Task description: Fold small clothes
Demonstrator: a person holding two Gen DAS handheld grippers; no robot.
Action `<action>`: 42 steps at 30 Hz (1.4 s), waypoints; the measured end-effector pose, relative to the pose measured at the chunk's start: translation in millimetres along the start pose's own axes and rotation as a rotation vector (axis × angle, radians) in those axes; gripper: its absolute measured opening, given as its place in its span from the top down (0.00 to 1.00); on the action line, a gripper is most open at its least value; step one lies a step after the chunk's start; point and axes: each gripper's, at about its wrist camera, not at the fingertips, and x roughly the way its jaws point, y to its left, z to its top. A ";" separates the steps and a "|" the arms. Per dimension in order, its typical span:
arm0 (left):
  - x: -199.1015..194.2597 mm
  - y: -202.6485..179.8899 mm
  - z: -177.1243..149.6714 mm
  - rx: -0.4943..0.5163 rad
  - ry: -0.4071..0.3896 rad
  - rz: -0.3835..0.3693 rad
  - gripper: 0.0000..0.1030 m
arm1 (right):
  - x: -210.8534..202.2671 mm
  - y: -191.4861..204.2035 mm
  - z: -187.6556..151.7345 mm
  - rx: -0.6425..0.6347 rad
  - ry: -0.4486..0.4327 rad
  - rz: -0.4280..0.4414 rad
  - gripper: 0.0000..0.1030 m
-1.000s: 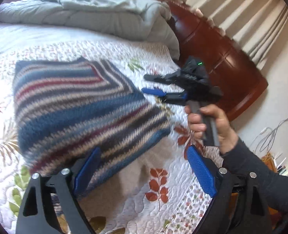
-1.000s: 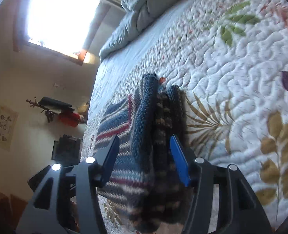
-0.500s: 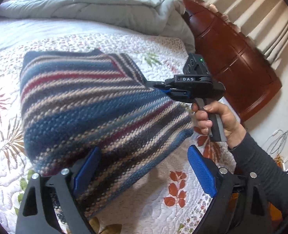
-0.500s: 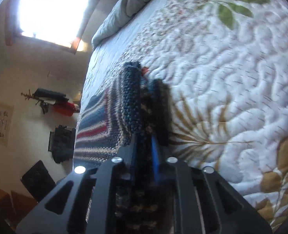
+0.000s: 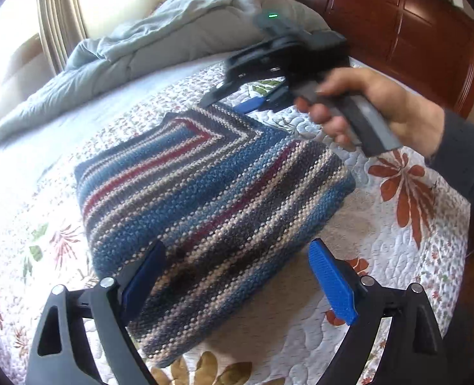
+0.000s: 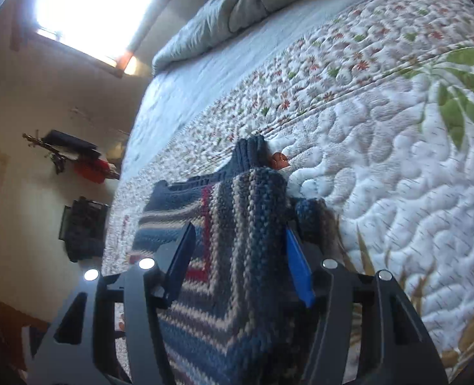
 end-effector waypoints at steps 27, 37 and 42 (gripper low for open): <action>-23.3 89.3 -48.4 -0.347 0.040 -0.094 0.11 | -80.8 -1.9 -133.9 0.045 0.045 -0.058 0.78; -23.1 133.0 -82.6 -0.541 0.085 -0.209 0.11 | -109.6 2.9 -163.2 0.058 -0.014 -0.041 0.46; -20.4 144.9 -94.3 -0.626 0.089 -0.253 0.11 | -101.7 10.9 -180.1 0.051 0.025 -0.083 0.74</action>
